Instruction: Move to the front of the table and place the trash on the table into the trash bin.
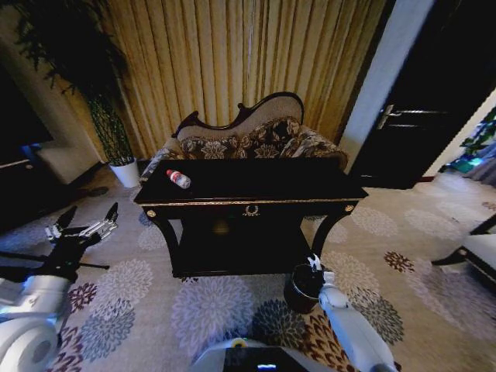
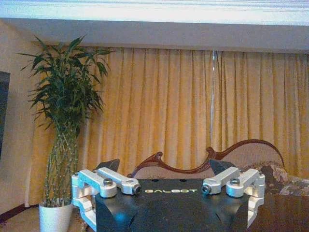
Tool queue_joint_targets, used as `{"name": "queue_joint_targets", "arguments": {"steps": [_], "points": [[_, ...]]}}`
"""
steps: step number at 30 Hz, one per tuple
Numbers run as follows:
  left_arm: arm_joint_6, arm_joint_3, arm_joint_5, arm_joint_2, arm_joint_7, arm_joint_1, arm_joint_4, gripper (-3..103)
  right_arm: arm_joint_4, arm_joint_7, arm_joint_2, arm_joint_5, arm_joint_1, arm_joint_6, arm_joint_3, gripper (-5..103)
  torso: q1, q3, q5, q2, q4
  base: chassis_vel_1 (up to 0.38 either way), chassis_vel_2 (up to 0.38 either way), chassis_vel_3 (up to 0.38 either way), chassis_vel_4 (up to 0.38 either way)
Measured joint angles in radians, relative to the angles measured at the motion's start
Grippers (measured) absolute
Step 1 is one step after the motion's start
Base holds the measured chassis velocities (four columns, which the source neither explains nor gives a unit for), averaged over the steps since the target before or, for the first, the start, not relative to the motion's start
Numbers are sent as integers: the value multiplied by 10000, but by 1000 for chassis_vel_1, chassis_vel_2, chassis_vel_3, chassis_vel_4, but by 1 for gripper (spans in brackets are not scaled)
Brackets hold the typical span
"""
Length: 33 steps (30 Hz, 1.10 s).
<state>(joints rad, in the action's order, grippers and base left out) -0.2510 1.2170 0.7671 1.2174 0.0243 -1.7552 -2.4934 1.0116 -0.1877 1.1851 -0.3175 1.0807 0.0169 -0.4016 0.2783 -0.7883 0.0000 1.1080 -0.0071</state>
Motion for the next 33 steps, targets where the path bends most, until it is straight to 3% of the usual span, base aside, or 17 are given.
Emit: {"name": "queue_joint_targets", "arguments": {"steps": [7,10,12,13,33], "points": [[55,14,0,24,0,-38,0,100,131,-5,0,1,28,7,-6,72,0,0,0,0,0,0,0,0,0],[69,23,1,18,0,-39,-4,100,187,-10,-18,2,47,9,-21,88,0,0,0,0,0,0,0,0,0],[70,24,3,17,0,-39,-6,100,196,-12,-29,2,50,10,-25,88,0,0,0,0,0,0,0,0,0],[71,24,3,15,0,-39,-9,100,209,-14,-42,2,52,11,-29,97,0,0,0,0,0,0,0,0,0],[86,-3,6,8,8,-22,-29,100,217,-21,-48,-26,24,18,-56,100,0,0,0,0,0,0,0,0,0]]}}
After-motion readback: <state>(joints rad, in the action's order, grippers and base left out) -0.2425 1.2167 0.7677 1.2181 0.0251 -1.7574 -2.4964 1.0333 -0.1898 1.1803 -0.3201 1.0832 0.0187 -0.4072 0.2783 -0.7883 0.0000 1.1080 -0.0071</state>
